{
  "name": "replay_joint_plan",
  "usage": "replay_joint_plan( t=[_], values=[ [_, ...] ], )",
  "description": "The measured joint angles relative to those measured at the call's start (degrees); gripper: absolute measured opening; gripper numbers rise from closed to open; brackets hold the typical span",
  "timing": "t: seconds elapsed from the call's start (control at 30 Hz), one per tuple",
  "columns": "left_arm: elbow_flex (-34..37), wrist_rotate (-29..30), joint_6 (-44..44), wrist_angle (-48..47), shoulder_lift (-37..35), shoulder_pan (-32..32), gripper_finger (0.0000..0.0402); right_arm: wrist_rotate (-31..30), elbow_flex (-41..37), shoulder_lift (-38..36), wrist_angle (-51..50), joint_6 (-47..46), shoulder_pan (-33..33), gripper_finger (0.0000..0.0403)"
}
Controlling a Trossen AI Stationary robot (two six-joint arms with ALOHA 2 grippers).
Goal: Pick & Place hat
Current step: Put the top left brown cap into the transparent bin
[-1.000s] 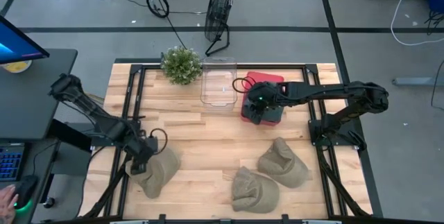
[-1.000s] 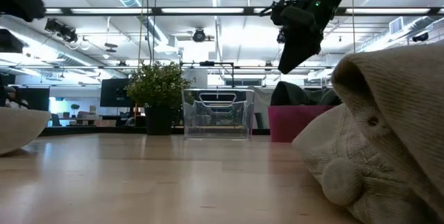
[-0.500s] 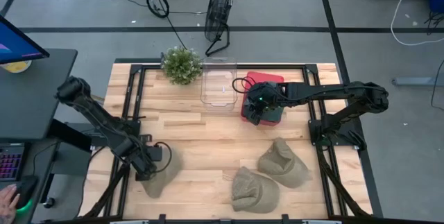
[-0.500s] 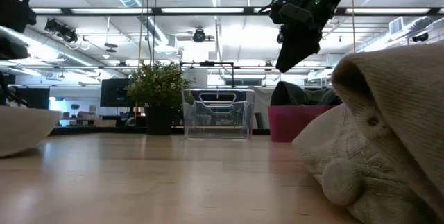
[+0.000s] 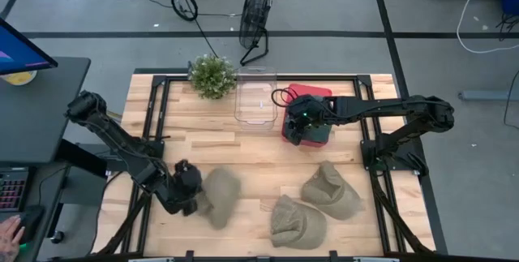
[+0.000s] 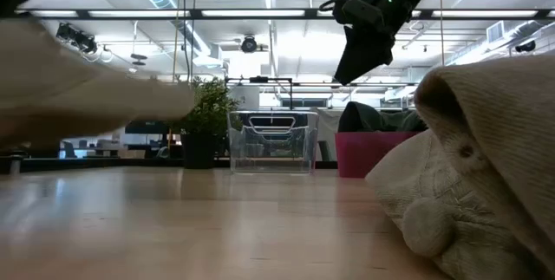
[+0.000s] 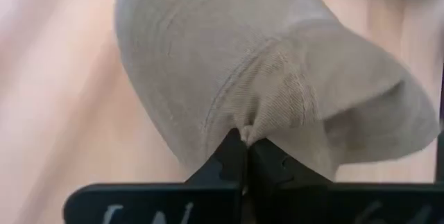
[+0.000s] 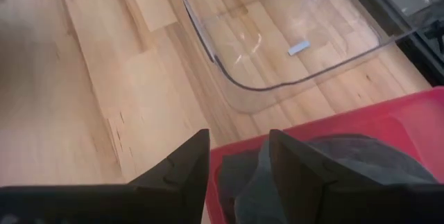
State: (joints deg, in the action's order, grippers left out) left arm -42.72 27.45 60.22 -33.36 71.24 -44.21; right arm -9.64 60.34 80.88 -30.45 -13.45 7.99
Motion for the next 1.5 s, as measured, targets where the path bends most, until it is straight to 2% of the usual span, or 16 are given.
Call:
replay_joint_plan(
  t=[0.13, 0.3, 0.37, 0.47, 0.6, 0.8, 0.93, 1.17, 1.23, 1.33, 1.5],
  values=[
    [-5.03, 15.92, -2.55, 0.04, -0.02, 3.06, 0.0005, -0.01, 0.00, 0.00, 1.34, 0.87, 0.00, 0.0153],
    [-11.52, 28.14, -13.15, 0.73, -0.04, 11.17, 0.0006, -0.01, 0.00, 0.00, 2.62, 0.89, 0.00, 0.0153],
    [-13.47, 31.35, -17.56, 1.72, -0.04, 15.63, 0.0009, -0.01, 0.00, 0.00, 2.69, 0.88, 0.00, 0.0153],
    [-14.29, 30.31, -22.67, 5.92, -0.09, 23.56, 0.0011, 0.04, 0.02, 0.00, 0.17, 0.84, -0.33, 0.0153],
    [-13.93, 23.51, -23.93, 11.66, 0.63, 34.53, 0.0007, 0.19, 0.02, 0.00, -6.83, 0.65, -2.38, 0.0153],
    [-12.96, 22.21, -29.40, 22.61, 5.92, 45.68, 0.0008, 0.08, 0.02, 0.00, -10.64, 0.65, -6.22, 0.0153],
    [-12.98, 19.04, -30.88, 30.09, 10.97, 49.63, 0.0010, 0.03, 0.02, 0.00, -10.31, 0.65, -7.64, 0.0153],
    [-12.98, 19.51, -30.85, 35.77, 19.46, 54.51, 0.0009, 0.01, 0.02, 0.00, -10.24, 0.65, -8.50, 0.0153],
    [-12.98, 19.86, -31.07, 39.90, 21.30, 55.32, 0.0011, 0.01, 0.02, 0.00, -10.13, 0.65, -8.52, 0.0153],
    [-12.98, 19.97, -33.91, 43.63, 22.99, 56.22, 0.0009, 0.01, 0.02, -0.01, -10.09, 0.68, -8.52, 0.0153],
    [-13.00, 19.89, -35.16, 42.24, 23.37, 57.73, 0.0007, 0.01, 0.02, -0.02, -10.04, 0.91, -8.52, 0.0153]
  ],
)
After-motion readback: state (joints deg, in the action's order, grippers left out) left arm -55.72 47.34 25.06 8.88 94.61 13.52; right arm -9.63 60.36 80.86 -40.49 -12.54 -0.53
